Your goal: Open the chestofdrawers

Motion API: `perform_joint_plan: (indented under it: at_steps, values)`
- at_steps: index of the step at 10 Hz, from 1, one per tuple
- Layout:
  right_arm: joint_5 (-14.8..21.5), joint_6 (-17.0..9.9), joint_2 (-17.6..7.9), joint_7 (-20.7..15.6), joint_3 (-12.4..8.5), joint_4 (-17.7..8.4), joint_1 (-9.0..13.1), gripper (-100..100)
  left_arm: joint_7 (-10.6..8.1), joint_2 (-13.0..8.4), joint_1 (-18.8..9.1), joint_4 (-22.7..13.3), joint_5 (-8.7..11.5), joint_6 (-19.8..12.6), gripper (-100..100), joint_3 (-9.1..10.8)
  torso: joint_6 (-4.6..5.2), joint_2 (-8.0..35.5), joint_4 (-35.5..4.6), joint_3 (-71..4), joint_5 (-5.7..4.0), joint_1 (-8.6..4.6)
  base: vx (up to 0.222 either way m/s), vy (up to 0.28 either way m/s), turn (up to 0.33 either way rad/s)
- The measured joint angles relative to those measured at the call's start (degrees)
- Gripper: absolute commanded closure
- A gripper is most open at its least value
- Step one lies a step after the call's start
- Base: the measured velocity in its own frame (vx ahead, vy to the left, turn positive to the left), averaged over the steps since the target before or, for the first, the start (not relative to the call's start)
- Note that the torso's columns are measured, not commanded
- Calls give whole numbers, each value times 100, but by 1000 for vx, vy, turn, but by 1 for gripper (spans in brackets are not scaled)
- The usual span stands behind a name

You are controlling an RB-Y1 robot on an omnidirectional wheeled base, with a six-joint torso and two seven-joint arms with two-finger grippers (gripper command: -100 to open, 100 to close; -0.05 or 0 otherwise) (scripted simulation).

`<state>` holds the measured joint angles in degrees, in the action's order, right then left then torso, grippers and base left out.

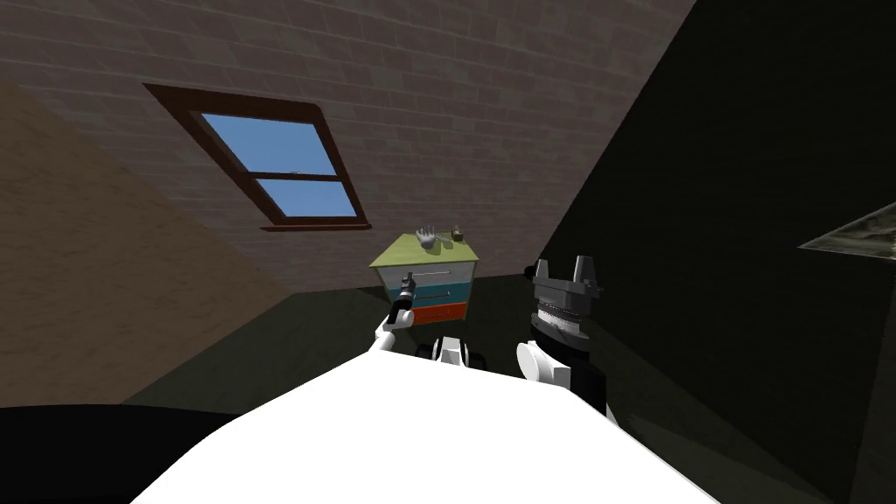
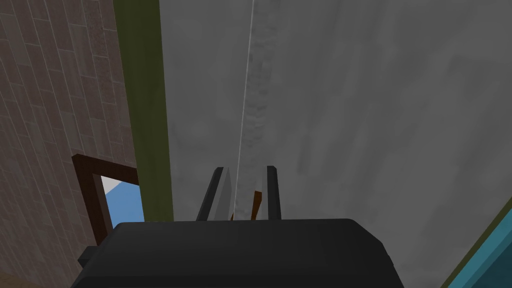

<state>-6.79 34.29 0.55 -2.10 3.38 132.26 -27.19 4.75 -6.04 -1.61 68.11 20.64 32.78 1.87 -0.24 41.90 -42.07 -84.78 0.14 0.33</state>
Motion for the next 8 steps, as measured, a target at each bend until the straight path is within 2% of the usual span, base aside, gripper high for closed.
perform_joint_plan:
  at_steps: [2,3,4,5,8]
  values:
    - [0,0,0,0,0,0,1,0,-337,18,173,191,-354,-15,100,-202,-2,16,9,12,10,13,117,-42,328]
    - [0,0,0,0,0,0,2,0,-472,56,320,379,-530,-78,100,-263,11,19,8,12,12,13,52,-17,14]
    - [0,-1,0,0,1,-1,3,0,-540,56,469,564,-623,-115,100,-276,22,29,4,18,11,8,88,-32,318]
    - [0,0,0,0,0,0,2,0,-666,125,676,837,-790,-213,100,-395,12,19,0,13,2,-12,94,-43,260]
    - [0,0,0,0,1,0,2,0,-1037,250,1134,1343,-1307,-330,100,-642,39,12,-1,7,-3,-32,136,-52,338]
